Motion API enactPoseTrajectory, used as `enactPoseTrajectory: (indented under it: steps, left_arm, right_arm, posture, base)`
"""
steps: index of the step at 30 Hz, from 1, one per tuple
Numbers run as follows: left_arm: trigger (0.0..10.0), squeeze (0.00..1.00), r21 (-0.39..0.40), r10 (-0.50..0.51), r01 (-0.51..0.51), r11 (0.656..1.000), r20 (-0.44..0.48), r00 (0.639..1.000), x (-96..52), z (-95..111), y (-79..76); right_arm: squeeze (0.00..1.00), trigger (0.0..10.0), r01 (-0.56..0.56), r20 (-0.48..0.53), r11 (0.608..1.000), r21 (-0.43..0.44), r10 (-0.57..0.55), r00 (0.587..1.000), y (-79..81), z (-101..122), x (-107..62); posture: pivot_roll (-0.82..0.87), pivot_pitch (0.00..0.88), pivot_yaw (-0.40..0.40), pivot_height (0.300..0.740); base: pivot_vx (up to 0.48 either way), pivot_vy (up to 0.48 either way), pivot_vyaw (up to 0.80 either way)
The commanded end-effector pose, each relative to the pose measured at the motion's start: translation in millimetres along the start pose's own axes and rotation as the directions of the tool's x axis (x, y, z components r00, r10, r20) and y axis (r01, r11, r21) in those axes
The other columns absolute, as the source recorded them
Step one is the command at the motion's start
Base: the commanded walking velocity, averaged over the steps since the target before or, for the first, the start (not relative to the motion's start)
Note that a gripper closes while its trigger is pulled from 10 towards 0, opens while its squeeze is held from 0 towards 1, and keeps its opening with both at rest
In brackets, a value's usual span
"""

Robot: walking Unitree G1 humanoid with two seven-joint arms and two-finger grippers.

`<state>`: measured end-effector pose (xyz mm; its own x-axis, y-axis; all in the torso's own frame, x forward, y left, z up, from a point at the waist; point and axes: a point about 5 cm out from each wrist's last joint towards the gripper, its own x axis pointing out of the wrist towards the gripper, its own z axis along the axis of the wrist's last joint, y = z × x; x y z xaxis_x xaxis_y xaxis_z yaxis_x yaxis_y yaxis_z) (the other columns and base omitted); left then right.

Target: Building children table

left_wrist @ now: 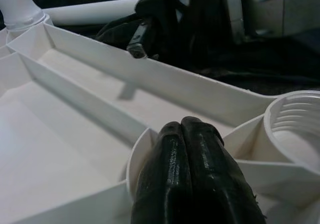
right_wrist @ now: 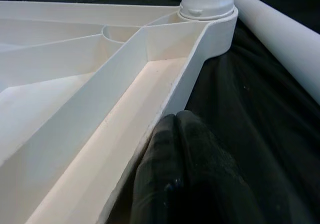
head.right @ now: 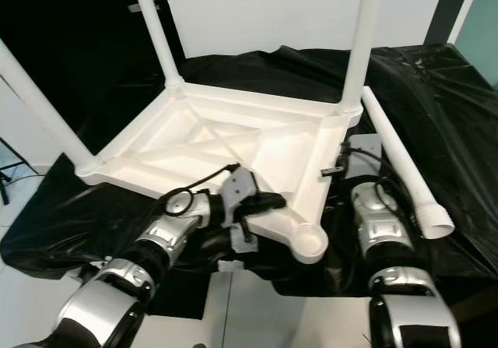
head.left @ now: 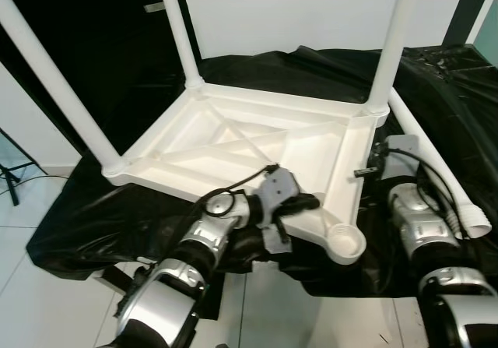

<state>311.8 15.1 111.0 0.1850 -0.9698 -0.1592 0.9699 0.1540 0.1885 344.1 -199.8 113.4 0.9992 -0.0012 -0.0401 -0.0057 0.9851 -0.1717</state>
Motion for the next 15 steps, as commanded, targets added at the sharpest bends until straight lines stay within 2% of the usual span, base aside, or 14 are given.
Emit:
enactPoseTrajectory:
  steps: [1,2,4,5,6,9,10,12,14,15]
  left_arm:
    - [10.0,0.00,-0.050,-0.057,0.057,0.997,0.003,0.998,-12.8,-9,-3.0]
    - [10.0,0.00,-0.053,-0.051,0.052,0.997,0.033,0.998,-22.7,-7,1.1]
    - [10.0,0.00,-0.053,-0.051,0.052,0.997,0.033,0.998,-22.7,-7,1.1]
    - [10.0,0.00,-0.053,-0.036,0.039,0.998,0.057,0.998,-31.4,-5,5.2]
    - [10.0,0.00,-0.053,-0.036,0.039,0.998,0.057,0.998,-31.4,-5,5.2]
    - [10.0,0.00,-0.054,0.008,-0.002,0.999,0.116,0.993,-51.3,1,16.1]
    - [10.0,0.00,-0.054,0.008,-0.002,0.999,0.116,0.993,-51.3,1,16.1]
    - [10.0,0.00,-0.038,-0.032,0.035,0.999,0.083,0.996,-71.4,-1,19.9]
    - [10.0,0.00,-0.038,-0.032,0.035,0.999,0.083,0.996,-71.4,-1,19.9]
    - [10.0,0.00,-0.035,-0.051,0.054,0.998,0.062,0.997,-78.9,-3,20.6]
  right_arm:
    - [0.00,10.0,-0.061,0.012,0.998,0.010,0.061,0.998,27.0,-7,-10.5]
    - [0.00,10.0,-0.040,0.006,0.999,0.020,0.040,0.999,27.2,-14,-19.8]
    - [0.00,10.0,-0.040,0.006,0.999,0.020,0.040,0.999,27.2,-14,-19.8]
    - [0.00,10.0,-0.021,-0.002,0.999,0.025,0.021,1.000,27.2,-20,-28.2]
    - [0.00,10.0,-0.021,-0.002,0.999,0.025,0.021,1.000,27.2,-20,-28.2]
    - [0.00,10.0,0.003,-0.007,0.999,0.032,-0.003,1.000,27.1,-25,-43.7]
    - [0.00,10.0,0.003,-0.007,0.999,0.032,-0.003,1.000,27.1,-25,-43.7]
    - [0.00,10.0,0.013,-0.007,0.999,0.033,-0.013,1.000,27.0,-25,-49.6]
    - [0.00,10.0,0.013,-0.007,0.999,0.033,-0.013,1.000,27.0,-25,-49.6]
    - [0.00,10.0,0.017,-0.008,0.999,0.034,-0.017,1.000,27.1,-25,-51.3]
  posture:
    - [-0.15,0.000,0.100,0.740]
    - [-0.15,0.000,0.100,0.740]
    - [-0.15,0.000,0.100,0.740]
    - [-0.16,0.000,0.102,0.740]
    - [-0.16,0.000,0.102,0.740]
    - [-0.17,0.000,0.110,0.740]
    - [-0.17,0.000,0.110,0.740]
    - [-0.17,0.000,0.111,0.740]
    - [-0.17,0.000,0.111,0.740]
    - [-0.17,0.000,0.110,0.740]
  base:
    - [0.000,0.000,0.00]
    - [0.000,0.000,0.00]
    - [0.000,0.000,0.00]
    - [0.000,0.000,0.00]
    - [0.000,0.000,0.00]
    - [0.000,0.000,0.00]
    - [0.000,0.000,0.00]
    - [0.000,0.000,0.00]
    - [0.000,0.000,0.00]
    - [0.000,0.000,0.00]
